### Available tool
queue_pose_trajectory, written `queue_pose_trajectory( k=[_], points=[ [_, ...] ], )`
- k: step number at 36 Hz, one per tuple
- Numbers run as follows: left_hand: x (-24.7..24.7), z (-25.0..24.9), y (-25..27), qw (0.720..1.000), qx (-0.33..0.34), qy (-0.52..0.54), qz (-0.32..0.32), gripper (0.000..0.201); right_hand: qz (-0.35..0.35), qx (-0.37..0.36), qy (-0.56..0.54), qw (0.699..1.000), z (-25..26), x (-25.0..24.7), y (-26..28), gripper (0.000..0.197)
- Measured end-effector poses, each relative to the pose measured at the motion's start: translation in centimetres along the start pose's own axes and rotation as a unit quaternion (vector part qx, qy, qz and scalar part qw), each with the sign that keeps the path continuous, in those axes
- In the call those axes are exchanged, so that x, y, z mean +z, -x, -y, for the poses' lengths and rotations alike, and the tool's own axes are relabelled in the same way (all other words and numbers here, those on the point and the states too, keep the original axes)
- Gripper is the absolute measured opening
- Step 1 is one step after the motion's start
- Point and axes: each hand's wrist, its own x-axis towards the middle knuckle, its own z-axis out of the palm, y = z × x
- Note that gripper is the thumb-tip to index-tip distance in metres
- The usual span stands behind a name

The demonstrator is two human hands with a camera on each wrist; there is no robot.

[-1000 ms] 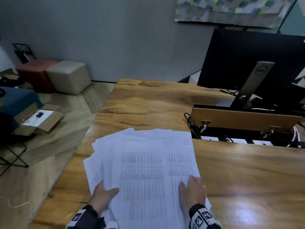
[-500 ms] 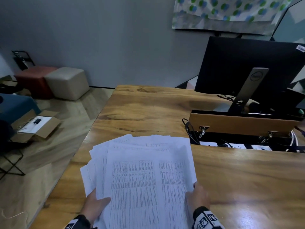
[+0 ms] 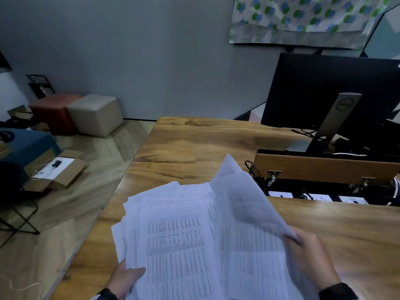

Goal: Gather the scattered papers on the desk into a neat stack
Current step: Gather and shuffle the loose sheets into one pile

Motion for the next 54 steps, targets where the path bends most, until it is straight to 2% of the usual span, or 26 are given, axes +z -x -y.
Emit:
queue_pose_trajectory(
  k=[3, 7, 10, 15, 16, 17, 19, 20, 22, 25, 28, 30, 34, 38, 41, 44, 48, 51, 54],
  points=[
    [0.2, -0.2, 0.4, 1.0, 0.013, -0.01, 0.0, 0.041, -0.023, -0.033, -0.012, 0.999, 0.9, -2.0, -0.1, 0.06],
    [0.6, -0.2, 0.4, 1.0, 0.03, -0.001, 0.0, 0.039, -0.02, -0.047, -0.053, 0.997, 0.4, -3.8, -0.8, 0.059],
    [0.9, -0.6, 1.0, 0.999, 0.045, 0.002, 0.004, 0.04, -0.008, -0.035, -0.1, 0.994, 0.9, -4.4, -0.8, 0.032],
    [1.3, -1.0, 1.4, 0.998, 0.061, -0.005, -0.003, 0.037, 0.005, 0.014, -0.161, 0.987, 2.0, -4.5, -0.4, 0.02],
    [1.3, -1.1, 1.3, 0.998, 0.064, -0.012, -0.003, 0.037, 0.003, 0.022, -0.173, 0.985, 2.1, -4.8, -0.4, 0.019],
    [1.3, -1.0, 1.4, 0.998, 0.066, -0.019, -0.003, 0.037, 0.003, 0.023, -0.181, 0.983, 2.5, -5.1, -0.1, 0.027],
    [1.4, -1.3, 1.6, 0.997, 0.074, -0.026, -0.004, 0.037, -0.018, 0.008, -0.173, 0.985, 3.0, -5.8, 0.2, 0.051],
    [1.5, -1.5, 1.8, 0.996, 0.079, -0.03, -0.006, 0.037, -0.024, 0.005, -0.186, 0.982, 3.2, -6.0, 0.2, 0.046],
    [1.7, -1.8, 2.1, 0.996, 0.086, -0.035, -0.007, 0.036, -0.01, 0.002, -0.226, 0.974, 3.7, -6.5, 0.3, 0.011],
    [2.0, -2.2, 2.7, 0.996, 0.087, -0.036, -0.01, 0.033, -0.001, 0.027, -0.271, 0.962, 3.0, -6.5, -0.2, 0.013],
    [2.4, -2.7, 3.2, 0.996, 0.09, -0.02, 0.0, 0.032, 0.034, 0.074, -0.288, 0.954, 2.2, -4.0, -0.8, 0.013],
    [2.6, -2.9, 3.4, 0.997, 0.075, -0.008, 0.019, 0.029, 0.074, 0.1, -0.254, 0.959, 0.9, -1.0, -1.3, 0.013],
    [2.8, -2.5, 3.1, 0.996, 0.044, -0.027, 0.078, 0.035, 0.138, 0.148, -0.164, 0.966, -3.6, 6.3, -1.0, 0.013],
    [4.1, -2.9, 3.6, 0.996, 0.006, 0.041, 0.074, 0.038, 0.166, 0.145, -0.106, 0.97, -5.9, 10.7, 0.4, 0.023],
    [5.1, -3.9, 4.2, 0.989, -0.034, 0.13, 0.056, 0.038, 0.158, 0.16, -0.091, 0.97, -5.3, 12.0, 1.4, 0.028],
    [5.8, -4.1, 4.0, 0.991, -0.023, 0.104, 0.081, 0.055, 0.158, 0.161, -0.089, 0.97, -5.2, 12.8, 1.6, 0.029],
    [6.4, -3.3, 3.7, 0.998, 0.003, 0.001, 0.064, 0.044, 0.164, 0.164, -0.099, 0.968, -5.1, 13.4, 1.8, 0.025],
    [6.5, -3.2, 3.9, 0.997, 0.023, -0.002, 0.073, 0.036, 0.125, 0.175, -0.128, 0.968, -5.2, 12.9, 1.8, 0.021],
    [5.8, -3.6, 4.3, 0.992, 0.037, 0.044, 0.112, 0.038, 0.103, 0.187, -0.221, 0.952, -6.5, 11.6, 1.1, 0.041]
  ],
)
